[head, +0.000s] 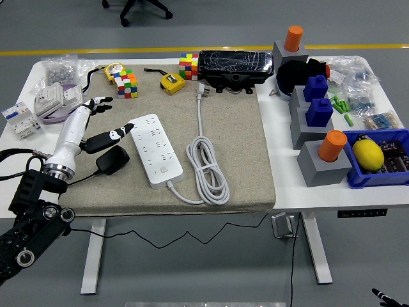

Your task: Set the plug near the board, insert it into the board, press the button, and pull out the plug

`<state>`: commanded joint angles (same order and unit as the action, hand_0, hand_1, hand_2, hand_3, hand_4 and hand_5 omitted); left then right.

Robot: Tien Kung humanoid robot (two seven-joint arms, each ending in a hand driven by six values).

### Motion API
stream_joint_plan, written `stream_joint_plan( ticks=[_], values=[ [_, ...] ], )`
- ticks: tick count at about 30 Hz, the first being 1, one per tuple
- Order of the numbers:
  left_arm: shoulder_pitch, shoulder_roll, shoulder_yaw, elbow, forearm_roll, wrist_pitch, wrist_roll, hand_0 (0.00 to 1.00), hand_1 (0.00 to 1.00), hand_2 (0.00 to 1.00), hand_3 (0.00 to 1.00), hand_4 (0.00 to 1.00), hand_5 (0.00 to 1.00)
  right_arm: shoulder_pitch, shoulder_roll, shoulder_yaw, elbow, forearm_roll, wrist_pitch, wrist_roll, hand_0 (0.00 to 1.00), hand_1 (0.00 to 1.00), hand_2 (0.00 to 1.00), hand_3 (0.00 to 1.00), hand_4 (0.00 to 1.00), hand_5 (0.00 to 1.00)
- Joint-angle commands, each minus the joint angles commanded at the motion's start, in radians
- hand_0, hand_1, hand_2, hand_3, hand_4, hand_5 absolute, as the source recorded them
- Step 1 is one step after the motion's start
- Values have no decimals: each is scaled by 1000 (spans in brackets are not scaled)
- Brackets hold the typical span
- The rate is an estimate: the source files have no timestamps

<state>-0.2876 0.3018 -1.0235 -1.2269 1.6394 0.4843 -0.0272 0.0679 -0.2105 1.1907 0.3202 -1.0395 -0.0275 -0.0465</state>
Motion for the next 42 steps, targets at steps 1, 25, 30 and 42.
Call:
stream_joint_plan(
  ticks=[1,25,30,42],
  values=[
    [0,0,0,0,1,0,0,752,747,738,780,928,524,0,1,-1,-2,0,0,0,650,647,640,563,986,552],
    [9,4,0,-5,5,-11,10,754,749,738,778,922,521,-25,6,-1,-5,0,0,-1,652,647,640,563,986,552],
    [9,7,3,-6,6,-13,12,754,749,738,776,922,519,-28,3,-7,-6,1,1,-2,648,647,640,564,986,552],
    [2,9,11,-4,6,-18,16,754,749,739,776,916,512,-19,-3,-14,-3,6,0,-1,652,647,640,563,985,552]
  ],
)
